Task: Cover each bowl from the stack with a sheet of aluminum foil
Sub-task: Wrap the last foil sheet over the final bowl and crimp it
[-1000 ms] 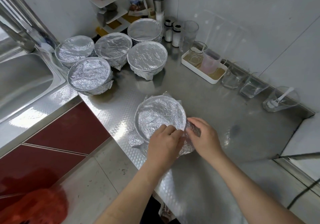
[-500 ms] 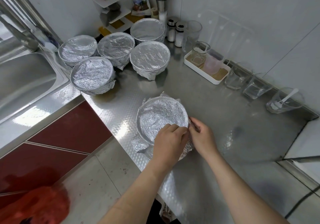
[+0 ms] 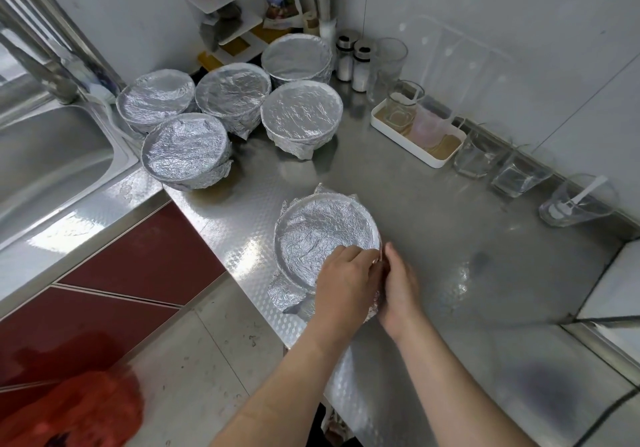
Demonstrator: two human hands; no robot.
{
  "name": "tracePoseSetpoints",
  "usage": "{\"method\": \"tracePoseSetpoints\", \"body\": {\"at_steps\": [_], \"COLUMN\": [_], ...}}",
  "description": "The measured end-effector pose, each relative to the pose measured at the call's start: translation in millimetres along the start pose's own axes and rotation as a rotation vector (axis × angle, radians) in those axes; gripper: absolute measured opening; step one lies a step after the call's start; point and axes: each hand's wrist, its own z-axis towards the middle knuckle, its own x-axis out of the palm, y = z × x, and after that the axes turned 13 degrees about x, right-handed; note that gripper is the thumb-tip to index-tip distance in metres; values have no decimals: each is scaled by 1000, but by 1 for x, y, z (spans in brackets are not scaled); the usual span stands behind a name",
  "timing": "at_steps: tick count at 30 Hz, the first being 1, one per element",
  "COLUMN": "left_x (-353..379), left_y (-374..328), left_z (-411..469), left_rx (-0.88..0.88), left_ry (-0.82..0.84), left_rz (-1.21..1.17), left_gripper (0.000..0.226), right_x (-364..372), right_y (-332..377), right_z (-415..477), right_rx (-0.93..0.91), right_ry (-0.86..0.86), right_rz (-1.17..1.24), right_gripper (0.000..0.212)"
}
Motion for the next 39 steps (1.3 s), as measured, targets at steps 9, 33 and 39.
{"method": "tracePoseSetpoints", "body": {"at_steps": [9,33,39], "left_x": [-25,-53,-52], "left_y": [7,65,59], "left_z": [15,5,4], "left_rx": [-6,-433,-467], "left_ry": [-7,-115,-148], "left_rz": [-9,-136,-148], "left_gripper": [28,39,40], "right_x": [7,15,18], "right_y": [-8,24,10], "right_z": [-3,9,12], "right_rx": [-209,-502,-565], "right_ry": [-78,-152,-255], "right_rz": [-283,-873,-789], "right_gripper": [43,42,42]}}
